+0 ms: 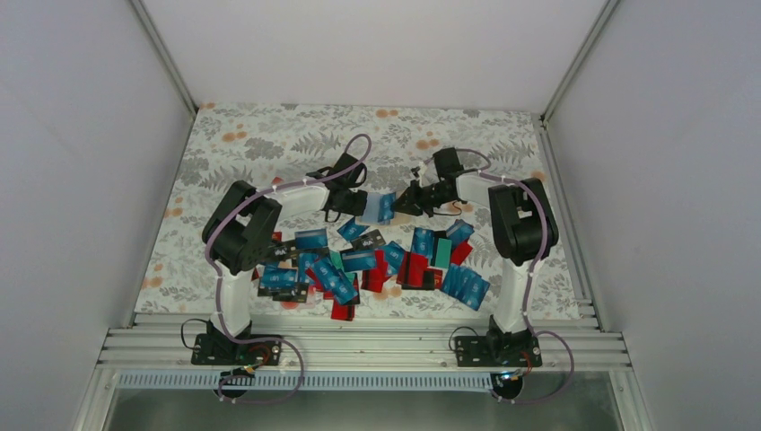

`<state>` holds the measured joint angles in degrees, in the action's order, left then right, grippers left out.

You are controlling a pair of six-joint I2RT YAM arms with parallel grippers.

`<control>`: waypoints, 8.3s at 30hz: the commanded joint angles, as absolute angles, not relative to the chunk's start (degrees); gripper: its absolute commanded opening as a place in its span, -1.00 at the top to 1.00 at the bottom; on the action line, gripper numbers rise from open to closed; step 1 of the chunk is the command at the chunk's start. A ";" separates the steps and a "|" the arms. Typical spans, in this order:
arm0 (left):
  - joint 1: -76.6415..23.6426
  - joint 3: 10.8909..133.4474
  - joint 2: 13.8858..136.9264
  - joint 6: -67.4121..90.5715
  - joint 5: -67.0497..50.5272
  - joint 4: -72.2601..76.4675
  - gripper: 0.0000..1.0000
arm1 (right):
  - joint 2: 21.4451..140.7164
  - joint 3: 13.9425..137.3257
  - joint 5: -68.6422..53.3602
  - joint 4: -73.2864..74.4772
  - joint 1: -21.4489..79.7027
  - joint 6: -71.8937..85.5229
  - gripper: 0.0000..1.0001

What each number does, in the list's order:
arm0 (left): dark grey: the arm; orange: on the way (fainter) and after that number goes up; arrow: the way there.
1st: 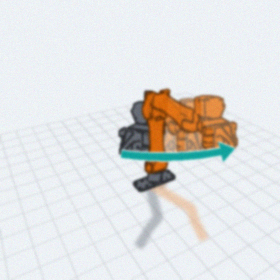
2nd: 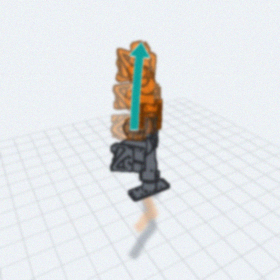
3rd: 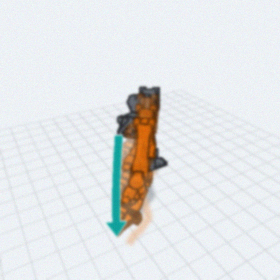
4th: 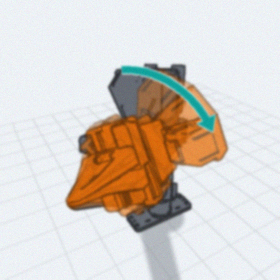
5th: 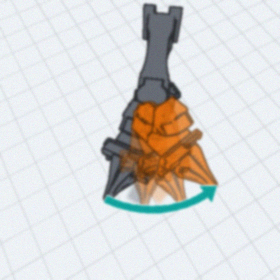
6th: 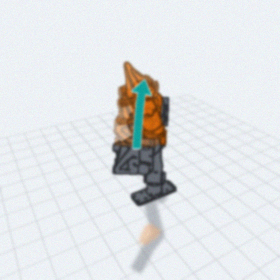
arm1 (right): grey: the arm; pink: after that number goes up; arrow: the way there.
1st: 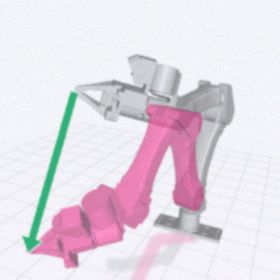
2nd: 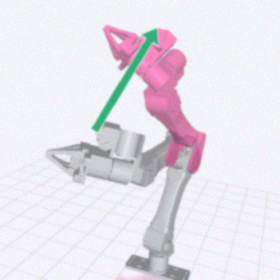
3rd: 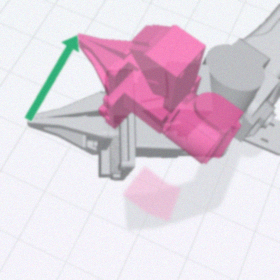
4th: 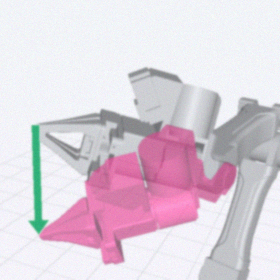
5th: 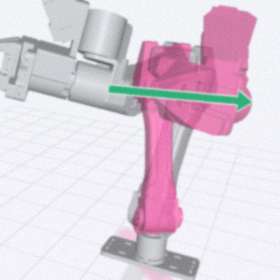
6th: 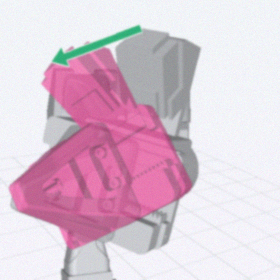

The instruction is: Put the credit cards into the card holder

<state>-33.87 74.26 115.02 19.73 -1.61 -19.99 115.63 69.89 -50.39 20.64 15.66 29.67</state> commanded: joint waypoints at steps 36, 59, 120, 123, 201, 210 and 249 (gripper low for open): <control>-33.79 71.84 115.06 20.22 -2.63 -18.83 0.58 | 120.22 70.16 -52.34 13.49 18.24 33.14 0.91; -33.75 71.19 114.78 20.47 -1.57 -18.97 0.58 | 111.68 67.70 -42.80 18.18 16.42 31.45 0.91; -33.75 70.35 114.19 20.83 -1.41 -19.78 0.60 | 113.40 63.07 -45.18 5.66 16.18 41.77 0.91; -33.79 70.31 114.21 20.81 -1.44 -19.77 0.60 | 114.23 63.32 -46.32 5.19 16.18 41.84 0.91; -33.81 70.43 114.69 20.72 -1.82 -19.98 0.69 | 115.78 63.83 -47.22 3.89 16.92 38.43 0.91; -33.80 70.33 114.71 20.82 -2.07 -19.84 0.69 | 116.03 63.59 -49.64 2.36 17.90 39.96 0.91; -33.76 70.45 114.28 20.18 -1.38 -20.84 0.70 | 120.29 67.64 -54.45 11.08 19.56 29.93 0.91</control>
